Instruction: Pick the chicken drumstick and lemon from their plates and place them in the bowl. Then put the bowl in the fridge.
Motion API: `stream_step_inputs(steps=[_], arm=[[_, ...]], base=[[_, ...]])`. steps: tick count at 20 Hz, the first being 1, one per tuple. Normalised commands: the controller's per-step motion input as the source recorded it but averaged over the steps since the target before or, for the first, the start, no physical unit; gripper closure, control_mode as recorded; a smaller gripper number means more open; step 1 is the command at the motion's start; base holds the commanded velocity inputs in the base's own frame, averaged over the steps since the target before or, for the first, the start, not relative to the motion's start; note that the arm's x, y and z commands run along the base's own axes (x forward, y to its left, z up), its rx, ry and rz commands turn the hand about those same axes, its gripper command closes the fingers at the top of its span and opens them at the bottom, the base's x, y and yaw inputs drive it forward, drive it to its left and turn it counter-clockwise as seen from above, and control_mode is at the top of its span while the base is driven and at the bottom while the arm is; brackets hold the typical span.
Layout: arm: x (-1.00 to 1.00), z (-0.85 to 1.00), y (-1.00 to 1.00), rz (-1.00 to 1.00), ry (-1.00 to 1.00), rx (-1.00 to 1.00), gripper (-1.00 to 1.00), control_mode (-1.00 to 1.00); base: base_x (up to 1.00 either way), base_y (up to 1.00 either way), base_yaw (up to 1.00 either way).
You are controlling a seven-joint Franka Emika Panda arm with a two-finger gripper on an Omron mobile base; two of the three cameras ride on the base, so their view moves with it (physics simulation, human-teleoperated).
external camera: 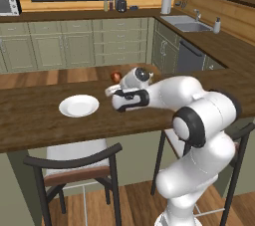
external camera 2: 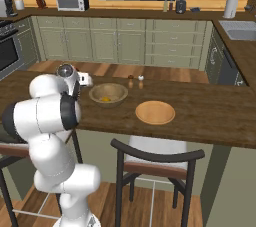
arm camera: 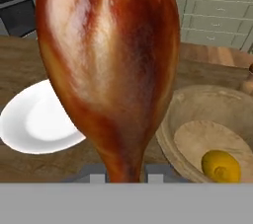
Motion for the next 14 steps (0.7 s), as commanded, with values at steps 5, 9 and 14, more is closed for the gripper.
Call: stream_step_inputs(steps=[5,9,14], arm=[[0.23,0.51,-0.51,-0.06,0.38,-0.2,1.0,-1.0],[0.52,0.0,-0.41,-0.23,0.63,-0.18,1.0,-1.0],[0.23,-0.26,-0.48,-0.26,0.33,0.0,1.0,-1.0]], base=[[0.0,0.0,0.0],[0.0,0.0,0.0],[0.0,0.0,0.0]])
